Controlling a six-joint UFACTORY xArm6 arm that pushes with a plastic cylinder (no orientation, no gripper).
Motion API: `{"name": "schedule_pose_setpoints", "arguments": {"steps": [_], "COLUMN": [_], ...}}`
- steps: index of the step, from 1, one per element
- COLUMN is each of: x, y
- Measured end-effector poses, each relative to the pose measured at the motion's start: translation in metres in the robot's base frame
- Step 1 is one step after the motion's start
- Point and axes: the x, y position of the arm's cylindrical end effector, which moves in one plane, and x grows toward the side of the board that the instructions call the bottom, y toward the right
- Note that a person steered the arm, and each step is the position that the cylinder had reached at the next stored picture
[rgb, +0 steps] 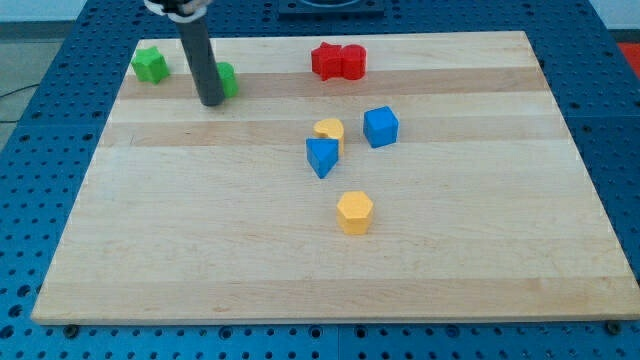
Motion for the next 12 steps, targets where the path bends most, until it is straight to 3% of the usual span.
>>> {"name": "schedule_pose_setpoints", "arguments": {"steps": [2,4,6,7,9,11,12], "x": [-0.020,-0.036,-0.028,0.012,0.048,0.076,0.097], "y": [0.058,-0.002,0.035,0.133,0.247,0.334,0.323]}}
